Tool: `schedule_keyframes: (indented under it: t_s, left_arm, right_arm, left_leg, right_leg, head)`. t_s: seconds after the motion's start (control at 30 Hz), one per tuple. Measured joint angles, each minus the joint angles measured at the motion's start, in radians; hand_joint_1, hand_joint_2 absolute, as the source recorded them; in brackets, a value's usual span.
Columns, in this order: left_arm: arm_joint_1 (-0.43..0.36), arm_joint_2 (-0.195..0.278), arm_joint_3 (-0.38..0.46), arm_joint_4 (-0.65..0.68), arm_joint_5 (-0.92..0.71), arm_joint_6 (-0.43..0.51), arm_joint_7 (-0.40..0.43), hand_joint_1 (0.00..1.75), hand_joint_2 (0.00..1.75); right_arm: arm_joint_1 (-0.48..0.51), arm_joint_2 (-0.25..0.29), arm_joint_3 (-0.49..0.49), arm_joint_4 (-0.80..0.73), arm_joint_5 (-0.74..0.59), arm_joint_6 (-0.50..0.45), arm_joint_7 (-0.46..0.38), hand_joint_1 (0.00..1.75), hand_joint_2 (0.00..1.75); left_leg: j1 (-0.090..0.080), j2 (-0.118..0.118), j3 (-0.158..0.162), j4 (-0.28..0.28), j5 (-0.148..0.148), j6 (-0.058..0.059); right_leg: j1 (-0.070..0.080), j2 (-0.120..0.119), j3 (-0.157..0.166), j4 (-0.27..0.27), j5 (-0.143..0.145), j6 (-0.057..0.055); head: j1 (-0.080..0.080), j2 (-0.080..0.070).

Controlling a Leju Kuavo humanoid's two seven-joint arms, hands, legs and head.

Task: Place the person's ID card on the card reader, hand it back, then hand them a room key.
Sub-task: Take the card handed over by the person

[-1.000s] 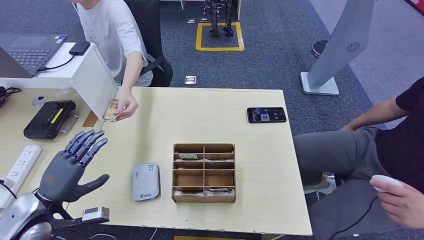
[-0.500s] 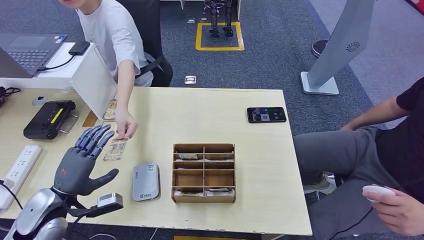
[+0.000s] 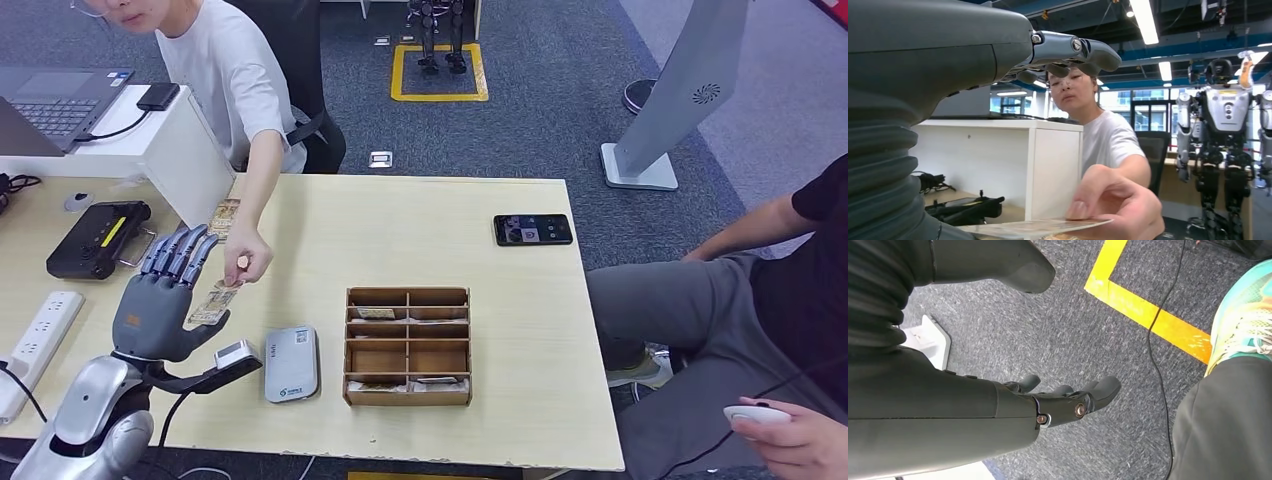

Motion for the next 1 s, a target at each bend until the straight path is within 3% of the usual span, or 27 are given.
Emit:
schedule_keyframes:
  t_s: [0.13, 1.0]
  left_arm:
    - [-0.003, -0.009, 0.000, 0.023, -0.002, 0.004, 0.018, 1.75, 1.75]
    - [-0.028, -0.038, 0.027, 0.068, 0.097, 0.032, -0.045, 1.75, 1.75]
  right_arm:
    - [0.000, 0.000, 0.006, 0.006, 0.000, -0.001, 0.006, 0.00, 1.75]
    - [-0.003, -0.002, 0.023, 0.016, 0.000, 0.003, 0.007, 0.00, 1.75]
  left_leg:
    - [0.000, 0.000, 0.000, 0.000, 0.000, 0.000]
    - [0.000, 0.000, 0.000, 0.000, 0.000, 0.000]
  right_leg:
    - [0.000, 0.000, 0.000, 0.000, 0.000, 0.000]
    - [0.000, 0.000, 0.000, 0.000, 0.000, 0.000]
  head:
    - [0.000, 0.000]
    - [0.000, 0.000]
